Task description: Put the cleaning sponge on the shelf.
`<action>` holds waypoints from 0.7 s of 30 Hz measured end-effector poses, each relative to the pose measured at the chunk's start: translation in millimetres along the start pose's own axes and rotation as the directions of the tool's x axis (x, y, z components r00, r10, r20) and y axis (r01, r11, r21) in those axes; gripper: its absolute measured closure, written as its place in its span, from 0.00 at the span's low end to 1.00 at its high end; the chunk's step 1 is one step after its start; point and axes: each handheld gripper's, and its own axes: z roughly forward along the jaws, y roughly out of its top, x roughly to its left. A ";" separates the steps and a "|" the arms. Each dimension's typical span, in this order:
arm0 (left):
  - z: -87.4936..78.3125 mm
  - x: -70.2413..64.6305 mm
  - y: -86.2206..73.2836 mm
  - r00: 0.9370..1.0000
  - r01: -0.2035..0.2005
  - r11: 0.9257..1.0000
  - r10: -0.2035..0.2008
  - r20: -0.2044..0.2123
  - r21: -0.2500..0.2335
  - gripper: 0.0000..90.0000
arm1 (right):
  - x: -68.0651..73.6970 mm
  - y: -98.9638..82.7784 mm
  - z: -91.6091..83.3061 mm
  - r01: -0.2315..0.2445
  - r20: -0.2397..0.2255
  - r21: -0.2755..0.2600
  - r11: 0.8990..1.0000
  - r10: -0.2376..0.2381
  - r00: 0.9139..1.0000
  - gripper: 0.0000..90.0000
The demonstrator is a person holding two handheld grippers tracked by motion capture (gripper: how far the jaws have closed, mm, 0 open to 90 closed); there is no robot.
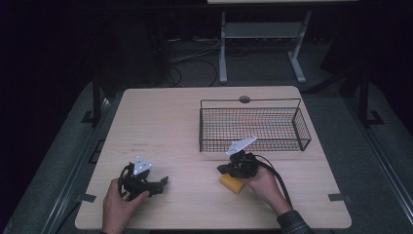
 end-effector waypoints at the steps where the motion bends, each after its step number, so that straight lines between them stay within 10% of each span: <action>1: 0.0 0.0 0.0 1.000 0.000 1.000 0.000 0.000 0.000 0.14 | 0.0 0.0 0.0 0.000 0.000 0.000 1.000 0.000 1.000 1.00; 21: -0.2 -0.2 -0.1 1.000 0.001 1.000 -0.001 -0.001 0.001 0.15 | 1.1 -12.1 -3.9 0.001 0.001 0.051 0.999 -0.001 1.000 1.00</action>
